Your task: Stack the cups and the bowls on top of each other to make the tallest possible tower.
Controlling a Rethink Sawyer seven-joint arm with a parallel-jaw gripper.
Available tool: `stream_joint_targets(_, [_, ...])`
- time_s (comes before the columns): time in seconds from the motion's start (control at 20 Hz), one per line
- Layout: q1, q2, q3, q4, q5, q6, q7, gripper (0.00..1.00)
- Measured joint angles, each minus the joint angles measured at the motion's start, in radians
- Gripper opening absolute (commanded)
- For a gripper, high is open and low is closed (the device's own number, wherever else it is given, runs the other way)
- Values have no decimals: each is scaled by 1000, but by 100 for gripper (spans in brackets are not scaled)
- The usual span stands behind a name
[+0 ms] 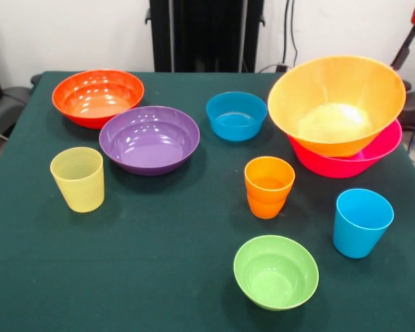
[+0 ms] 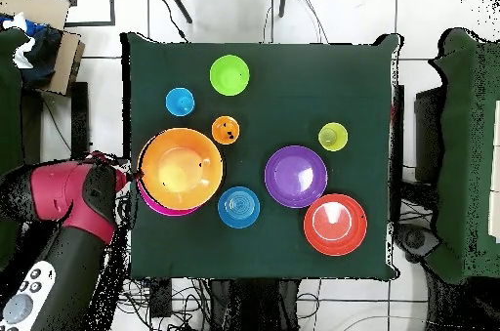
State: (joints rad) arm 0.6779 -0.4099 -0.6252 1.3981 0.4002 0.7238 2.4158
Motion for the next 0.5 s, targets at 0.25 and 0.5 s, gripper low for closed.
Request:
stream_joint_targets(0.25, [-5,-42,0,13,-1,7,0,100])
stream_joint_targets(0.5, [-11,-74,0,18,-1,14,0,100])
